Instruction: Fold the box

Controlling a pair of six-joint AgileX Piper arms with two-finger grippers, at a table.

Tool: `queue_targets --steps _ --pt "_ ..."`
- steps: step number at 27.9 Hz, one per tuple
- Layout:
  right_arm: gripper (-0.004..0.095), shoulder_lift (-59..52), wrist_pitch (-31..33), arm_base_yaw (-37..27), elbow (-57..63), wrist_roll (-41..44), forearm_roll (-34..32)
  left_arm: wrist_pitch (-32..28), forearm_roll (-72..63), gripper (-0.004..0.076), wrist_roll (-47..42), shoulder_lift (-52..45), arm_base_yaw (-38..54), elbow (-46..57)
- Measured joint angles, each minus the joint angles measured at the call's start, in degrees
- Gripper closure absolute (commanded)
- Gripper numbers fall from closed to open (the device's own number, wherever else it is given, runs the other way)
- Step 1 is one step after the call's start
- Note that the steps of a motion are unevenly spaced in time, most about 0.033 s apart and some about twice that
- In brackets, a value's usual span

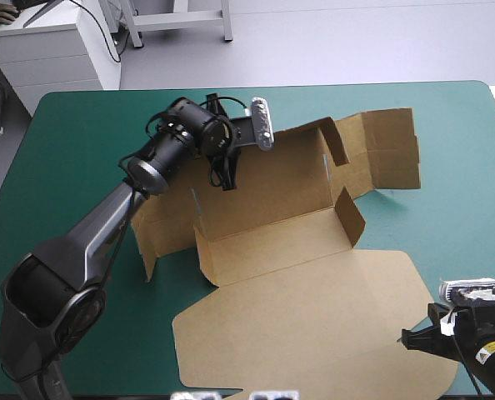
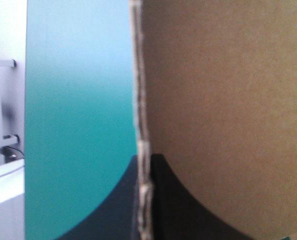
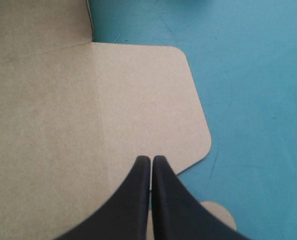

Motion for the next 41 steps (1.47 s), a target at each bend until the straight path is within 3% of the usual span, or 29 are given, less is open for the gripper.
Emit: queue_targets --steps 7,15,22,32,41 --pt "0.0912 0.0 0.0 0.0 0.0 0.0 -0.5 -1.5 12.2 0.0731 -1.4 0.0 -11.6 -0.1" --pt "0.0912 0.0 0.0 0.0 0.0 0.0 -1.3 -5.1 22.0 0.0731 -9.7 -0.1 -19.7 -0.1" --pt "0.0912 0.0 0.0 0.0 0.0 0.0 -1.7 -9.9 30.1 0.0731 -19.1 -0.1 -21.7 2.6" --pt "0.0912 0.0 2.0 0.0 -7.1 1.7 -2.8 -11.6 41.9 0.0731 -31.4 -0.1 -23.1 9.9" --pt "0.0912 11.7 -1.0 0.0 -22.5 5.4 -5.5 -13.4 45.8 0.0731 -37.2 -0.1 -23.8 13.2"
